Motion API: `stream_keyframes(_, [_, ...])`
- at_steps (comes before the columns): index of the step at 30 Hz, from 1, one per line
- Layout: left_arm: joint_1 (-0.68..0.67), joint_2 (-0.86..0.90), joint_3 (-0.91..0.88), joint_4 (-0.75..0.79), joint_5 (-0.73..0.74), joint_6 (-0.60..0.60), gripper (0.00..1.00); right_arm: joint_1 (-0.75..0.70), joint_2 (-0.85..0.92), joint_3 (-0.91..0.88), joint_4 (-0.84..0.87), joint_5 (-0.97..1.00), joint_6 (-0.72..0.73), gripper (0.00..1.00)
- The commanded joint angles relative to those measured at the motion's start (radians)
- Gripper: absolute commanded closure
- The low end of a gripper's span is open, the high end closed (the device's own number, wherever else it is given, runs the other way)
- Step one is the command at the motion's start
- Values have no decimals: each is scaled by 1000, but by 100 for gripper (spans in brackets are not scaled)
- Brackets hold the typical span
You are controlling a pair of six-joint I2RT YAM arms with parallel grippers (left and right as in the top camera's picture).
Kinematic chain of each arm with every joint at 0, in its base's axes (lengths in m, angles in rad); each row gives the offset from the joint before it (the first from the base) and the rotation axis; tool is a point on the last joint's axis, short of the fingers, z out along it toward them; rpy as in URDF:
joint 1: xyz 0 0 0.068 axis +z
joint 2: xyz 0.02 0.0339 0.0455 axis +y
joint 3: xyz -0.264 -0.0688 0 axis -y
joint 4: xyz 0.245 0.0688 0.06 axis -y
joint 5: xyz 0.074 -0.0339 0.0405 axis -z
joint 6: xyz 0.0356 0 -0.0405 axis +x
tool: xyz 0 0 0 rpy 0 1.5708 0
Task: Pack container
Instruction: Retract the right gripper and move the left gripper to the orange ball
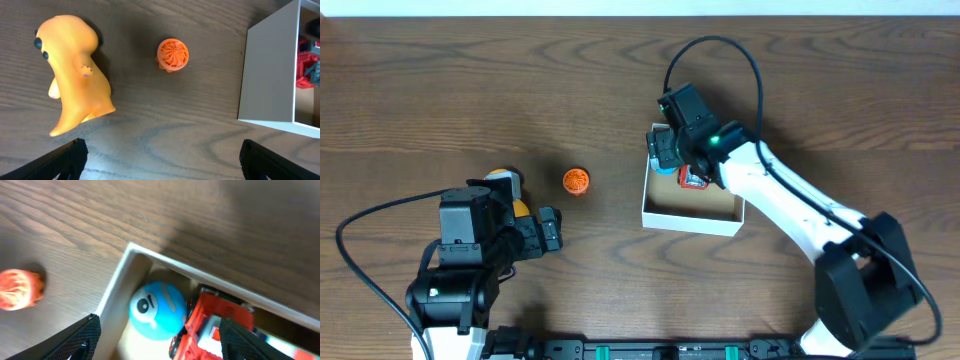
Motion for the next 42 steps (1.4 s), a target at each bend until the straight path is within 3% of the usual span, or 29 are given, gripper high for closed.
stream_keyframes(1, [-2, -1, 23, 0, 6, -8, 2, 7, -99, 66, -37, 40, -39, 20])
stream_keyframes(5, [-2, -1, 23, -2, 6, 16, 2, -46, -215, 116, -185, 221, 97, 14])
stream_keyframes(10, [-2, 1, 43, -12, 6, 24, 2, -239, -389, 130, -405, 238, 308, 1])
stream_keyframes(15, [-3, 67, 144, -72, -10, 72, 2, -483, -521, 130, -623, 188, 320, 1])
stream_keyframes(21, [-33, 284, 367, -184, -73, 107, 2, -649, -547, 119, -805, 119, 281, 1])
stream_keyframes(28, [-87, 564, 560, -187, -84, 159, 2, -723, -547, -45, -762, 51, 227, 1])
stream_keyframes(38, [-153, 826, 572, -92, -259, 230, 2, -732, -533, -264, -589, 9, 135, 1])
stream_keyframes(42, [-174, 904, 572, -66, -261, 229, 2, -732, -527, -286, -577, 9, 135, 1])
